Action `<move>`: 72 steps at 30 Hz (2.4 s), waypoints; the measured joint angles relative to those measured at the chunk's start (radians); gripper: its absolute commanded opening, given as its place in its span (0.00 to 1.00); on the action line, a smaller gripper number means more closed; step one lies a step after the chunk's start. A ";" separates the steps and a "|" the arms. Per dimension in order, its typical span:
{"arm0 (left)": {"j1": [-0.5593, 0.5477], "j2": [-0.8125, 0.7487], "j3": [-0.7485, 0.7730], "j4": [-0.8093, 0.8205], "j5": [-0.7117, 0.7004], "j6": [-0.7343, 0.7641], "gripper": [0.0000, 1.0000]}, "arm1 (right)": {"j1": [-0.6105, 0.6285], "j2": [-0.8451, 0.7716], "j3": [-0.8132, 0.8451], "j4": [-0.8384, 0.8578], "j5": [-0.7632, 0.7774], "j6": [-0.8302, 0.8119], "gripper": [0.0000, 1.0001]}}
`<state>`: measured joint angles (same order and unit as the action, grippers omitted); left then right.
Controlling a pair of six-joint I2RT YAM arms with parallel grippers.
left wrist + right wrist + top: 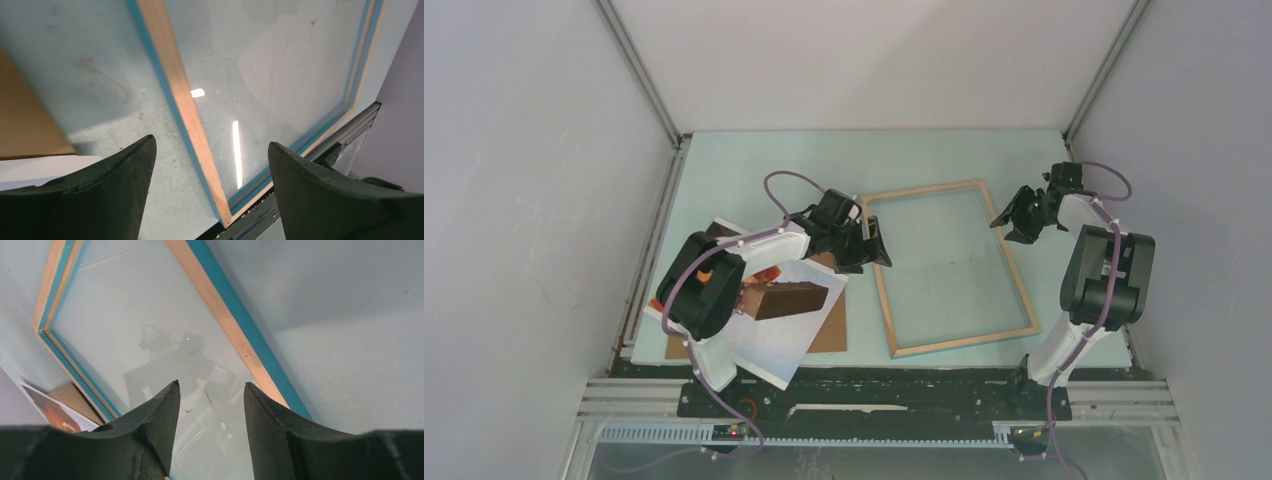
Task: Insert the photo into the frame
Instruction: Adjust the photo frame at the center of the board.
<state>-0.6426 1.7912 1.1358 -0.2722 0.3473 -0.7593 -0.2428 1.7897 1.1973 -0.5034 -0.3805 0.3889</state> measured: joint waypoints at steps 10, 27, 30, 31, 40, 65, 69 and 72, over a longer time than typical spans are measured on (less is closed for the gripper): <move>0.040 0.084 0.065 -0.008 -0.011 -0.001 0.80 | 0.003 0.039 0.003 0.005 -0.011 -0.009 0.54; 0.040 0.173 0.102 0.023 0.023 -0.012 0.71 | 0.013 0.088 -0.031 0.038 -0.173 0.006 0.54; 0.040 0.173 0.102 0.024 0.023 -0.019 0.70 | 0.008 0.084 -0.031 0.044 -0.167 0.010 0.56; 0.040 0.173 0.102 0.024 0.023 -0.019 0.70 | 0.006 0.082 -0.030 0.046 -0.158 0.010 0.56; 0.041 0.173 0.102 0.024 0.022 -0.018 0.71 | 0.011 0.093 0.107 0.031 -0.029 0.010 0.58; 0.087 0.174 0.041 0.261 0.222 -0.239 0.95 | -0.005 0.131 0.073 0.002 0.097 -0.002 0.62; 0.111 0.099 -0.019 0.240 0.207 -0.221 0.96 | 0.031 0.118 0.079 -0.054 0.231 -0.002 0.69; 0.152 0.017 -0.033 0.182 0.193 -0.168 0.96 | 0.067 0.069 0.090 -0.114 0.367 -0.006 0.69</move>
<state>-0.4908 1.8084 1.1030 -0.0902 0.5404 -0.9276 -0.1757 1.8584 1.2869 -0.6174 -0.0139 0.3828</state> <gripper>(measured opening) 0.962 0.686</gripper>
